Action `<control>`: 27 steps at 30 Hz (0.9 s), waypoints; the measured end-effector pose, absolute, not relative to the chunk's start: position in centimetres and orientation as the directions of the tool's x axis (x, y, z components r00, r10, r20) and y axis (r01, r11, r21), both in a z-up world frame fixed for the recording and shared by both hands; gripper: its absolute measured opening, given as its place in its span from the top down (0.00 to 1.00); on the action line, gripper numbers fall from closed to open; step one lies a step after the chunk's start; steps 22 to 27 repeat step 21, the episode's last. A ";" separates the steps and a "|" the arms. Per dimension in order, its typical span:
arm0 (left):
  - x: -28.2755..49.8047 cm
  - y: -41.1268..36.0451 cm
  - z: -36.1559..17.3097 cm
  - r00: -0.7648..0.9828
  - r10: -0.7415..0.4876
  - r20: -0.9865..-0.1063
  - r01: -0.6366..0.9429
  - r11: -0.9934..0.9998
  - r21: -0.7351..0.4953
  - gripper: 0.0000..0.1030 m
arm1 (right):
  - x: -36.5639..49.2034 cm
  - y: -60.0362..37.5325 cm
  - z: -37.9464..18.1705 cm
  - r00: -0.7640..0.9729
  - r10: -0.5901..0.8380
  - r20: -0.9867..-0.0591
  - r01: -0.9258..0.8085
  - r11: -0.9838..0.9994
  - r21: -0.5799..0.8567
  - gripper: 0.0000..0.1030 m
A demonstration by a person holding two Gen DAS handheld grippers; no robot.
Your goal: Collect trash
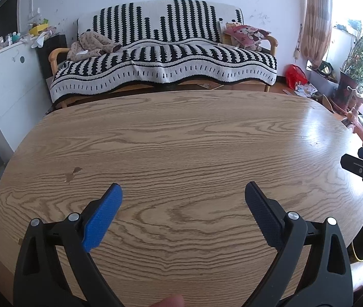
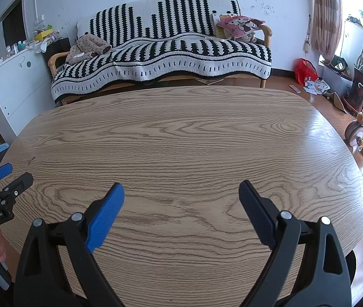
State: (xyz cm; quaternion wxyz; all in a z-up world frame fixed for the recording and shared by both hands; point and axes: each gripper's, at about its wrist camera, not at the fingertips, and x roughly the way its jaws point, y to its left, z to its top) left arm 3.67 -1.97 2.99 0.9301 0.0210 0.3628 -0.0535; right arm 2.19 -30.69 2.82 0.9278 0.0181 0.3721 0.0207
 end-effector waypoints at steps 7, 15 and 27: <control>3.5 -2.2 3.1 0.739 -0.093 -0.667 0.135 0.991 0.012 0.07 | 2.2 -30.8 2.8 0.722 0.052 -0.690 -0.024 0.998 0.050 0.15; 3.6 -2.4 3.2 0.744 -0.084 -0.663 0.136 0.990 0.027 0.07 | 2.3 -30.9 2.9 0.722 0.049 -0.690 -0.019 0.999 0.051 0.15; 3.9 -1.9 3.1 0.732 -0.086 -0.676 0.123 0.992 0.007 0.07 | 2.3 -31.0 2.9 0.721 0.049 -0.691 -0.018 0.999 0.051 0.15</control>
